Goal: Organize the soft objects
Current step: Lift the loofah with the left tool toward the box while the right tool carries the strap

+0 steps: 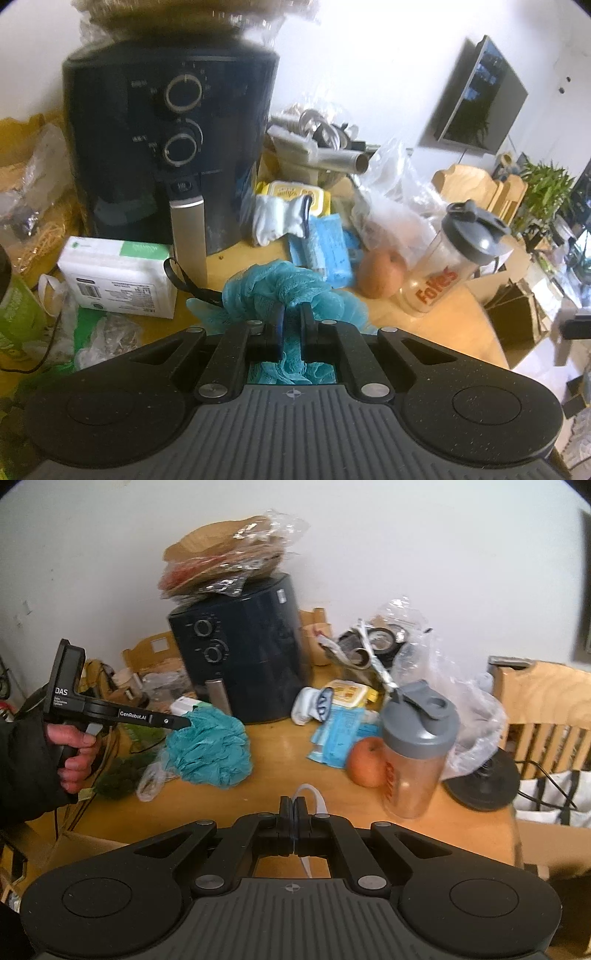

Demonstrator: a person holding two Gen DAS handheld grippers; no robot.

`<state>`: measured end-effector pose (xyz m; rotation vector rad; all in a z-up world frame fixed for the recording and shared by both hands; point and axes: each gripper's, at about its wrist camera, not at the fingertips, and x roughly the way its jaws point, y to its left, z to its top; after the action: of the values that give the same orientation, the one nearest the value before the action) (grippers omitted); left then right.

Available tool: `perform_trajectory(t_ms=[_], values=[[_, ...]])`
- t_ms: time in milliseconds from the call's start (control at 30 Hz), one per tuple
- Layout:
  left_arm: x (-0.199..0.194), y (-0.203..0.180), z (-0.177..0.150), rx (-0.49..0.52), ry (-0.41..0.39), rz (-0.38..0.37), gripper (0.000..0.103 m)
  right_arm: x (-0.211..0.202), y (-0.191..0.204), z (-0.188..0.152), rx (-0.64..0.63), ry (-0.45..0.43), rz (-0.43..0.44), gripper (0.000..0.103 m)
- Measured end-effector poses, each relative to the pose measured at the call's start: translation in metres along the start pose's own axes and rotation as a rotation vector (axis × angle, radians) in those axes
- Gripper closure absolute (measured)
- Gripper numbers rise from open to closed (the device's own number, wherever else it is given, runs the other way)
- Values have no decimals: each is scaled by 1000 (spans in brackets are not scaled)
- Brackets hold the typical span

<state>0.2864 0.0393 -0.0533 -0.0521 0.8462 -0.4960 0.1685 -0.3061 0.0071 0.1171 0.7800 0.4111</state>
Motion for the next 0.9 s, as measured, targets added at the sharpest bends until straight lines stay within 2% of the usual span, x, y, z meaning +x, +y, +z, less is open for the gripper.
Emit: perform_trajectory(t_ms=[333, 667, 733, 900], values=[[-51, -11, -7, -43, -82, 28, 95, 14, 22, 10, -112, 55, 74, 100], [-104, -27, -20, -98, -150, 51, 98, 16, 56, 22, -315, 173, 24, 100], [-113, -31, -23, -106, -163, 54, 98, 13, 62, 23, -357, 178, 9, 100], [-134, -44, -32, -106, -188, 67, 99, 3, 66, 27, -374, 166, 48, 100]])
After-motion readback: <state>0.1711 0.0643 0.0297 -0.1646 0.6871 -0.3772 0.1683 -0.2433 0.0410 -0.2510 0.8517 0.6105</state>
